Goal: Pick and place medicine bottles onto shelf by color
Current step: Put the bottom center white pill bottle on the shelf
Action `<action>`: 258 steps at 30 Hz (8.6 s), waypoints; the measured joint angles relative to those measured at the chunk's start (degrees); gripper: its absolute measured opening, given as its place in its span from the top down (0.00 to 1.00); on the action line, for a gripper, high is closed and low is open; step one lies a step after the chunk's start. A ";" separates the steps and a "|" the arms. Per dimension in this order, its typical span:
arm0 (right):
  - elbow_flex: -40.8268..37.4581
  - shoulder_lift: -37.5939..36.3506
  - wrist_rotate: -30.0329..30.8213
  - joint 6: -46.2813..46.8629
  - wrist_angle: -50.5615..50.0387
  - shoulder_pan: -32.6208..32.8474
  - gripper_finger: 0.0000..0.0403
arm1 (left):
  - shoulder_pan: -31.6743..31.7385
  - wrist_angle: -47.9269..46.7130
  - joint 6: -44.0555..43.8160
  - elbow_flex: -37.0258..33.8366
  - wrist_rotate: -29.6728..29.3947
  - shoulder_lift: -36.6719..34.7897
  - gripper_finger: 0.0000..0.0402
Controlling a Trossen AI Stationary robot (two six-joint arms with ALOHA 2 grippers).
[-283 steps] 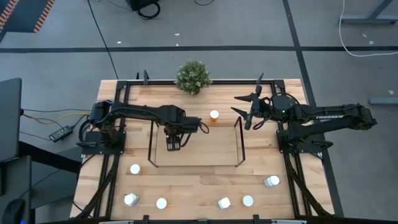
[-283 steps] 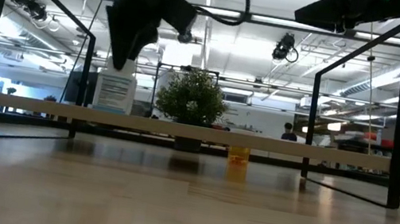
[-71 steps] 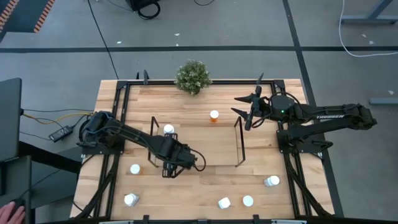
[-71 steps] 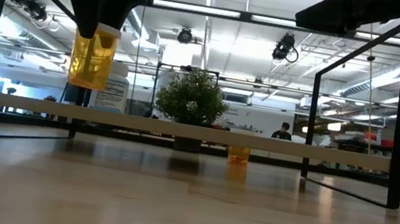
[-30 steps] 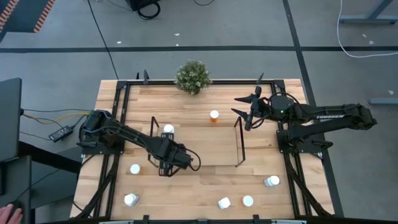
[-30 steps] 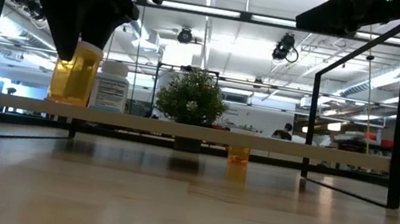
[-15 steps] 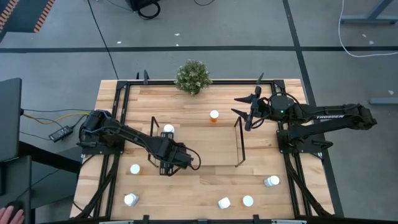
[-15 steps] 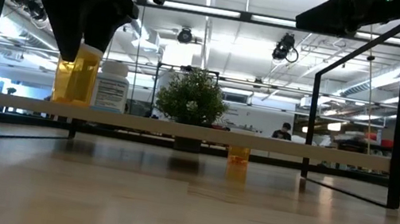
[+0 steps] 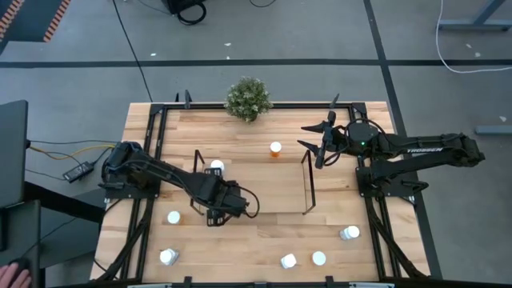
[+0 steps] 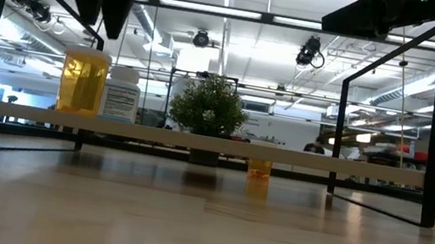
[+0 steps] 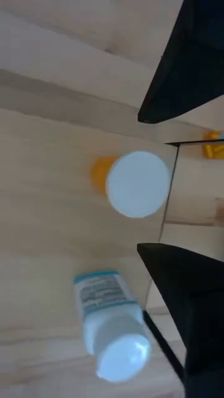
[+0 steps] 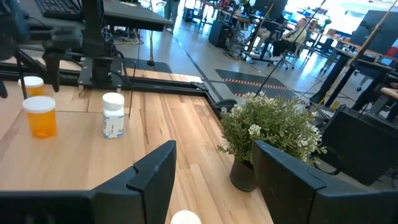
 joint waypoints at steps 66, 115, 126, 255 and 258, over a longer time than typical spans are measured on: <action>61.02 56.76 -2.55 29.69 -51.09 39.13 0.46 | 0.76 101.13 38.72 -41.04 -8.52 -27.41 0.38; 65.94 75.93 -5.94 52.37 -61.75 46.42 0.15 | -14.79 80.12 31.77 -34.72 -14.66 -34.97 0.39; 65.94 75.93 -6.15 47.66 -57.46 46.34 0.18 | -14.74 79.91 30.23 -35.73 -14.85 -34.83 0.40; 75.95 75.98 -16.63 13.03 -58.24 3.34 0.36 | -22.39 74.77 32.90 -35.73 -16.96 -39.76 0.57; 76.09 75.02 -16.64 13.05 -58.64 3.34 0.34 | -22.40 74.75 32.89 -35.73 -16.96 -39.76 0.57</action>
